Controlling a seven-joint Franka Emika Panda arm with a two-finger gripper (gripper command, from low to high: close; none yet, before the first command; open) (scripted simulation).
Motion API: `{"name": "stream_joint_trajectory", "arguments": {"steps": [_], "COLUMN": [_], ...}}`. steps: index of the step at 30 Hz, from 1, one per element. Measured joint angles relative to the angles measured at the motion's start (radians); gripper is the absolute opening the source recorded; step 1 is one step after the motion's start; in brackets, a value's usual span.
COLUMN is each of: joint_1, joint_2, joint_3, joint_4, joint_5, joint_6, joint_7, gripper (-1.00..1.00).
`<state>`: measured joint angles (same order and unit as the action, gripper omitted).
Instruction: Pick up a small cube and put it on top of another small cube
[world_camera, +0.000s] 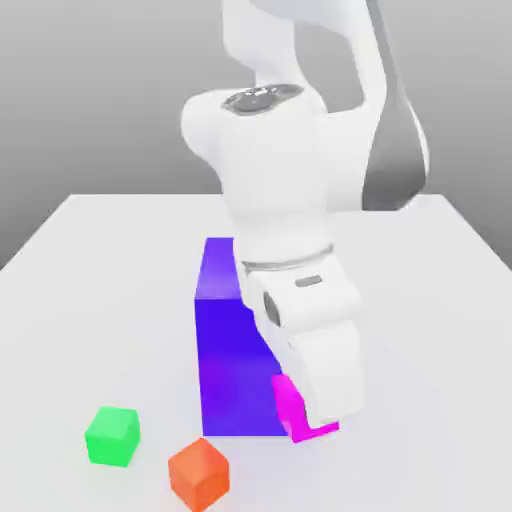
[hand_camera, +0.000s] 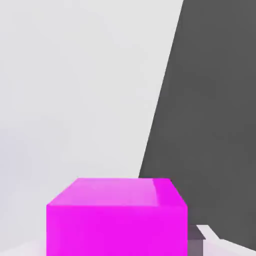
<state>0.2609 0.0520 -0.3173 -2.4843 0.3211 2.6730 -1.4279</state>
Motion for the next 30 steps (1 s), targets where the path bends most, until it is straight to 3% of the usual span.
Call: {"name": "stream_joint_trajectory", "arguments": {"steps": [9,17,18,25,30], "joint_1": [-0.238,-0.278,-0.29,-0.292,-0.263], "joint_2": [-0.004,0.162,0.184,0.189,0.085], "joint_3": [-0.129,-0.055,-0.038,-0.035,-0.085], "joint_4": [-0.097,-0.094,-0.093,-0.093,-0.099], "joint_5": [-0.255,-0.105,-0.081,-0.076,-0.192], "joint_6": [-0.036,0.101,0.118,0.123,0.04], "joint_7": [-0.366,-0.507,-0.525,-0.528,-0.444], "gripper": [-1.0,-1.0,1.0,1.0,1.0]}}
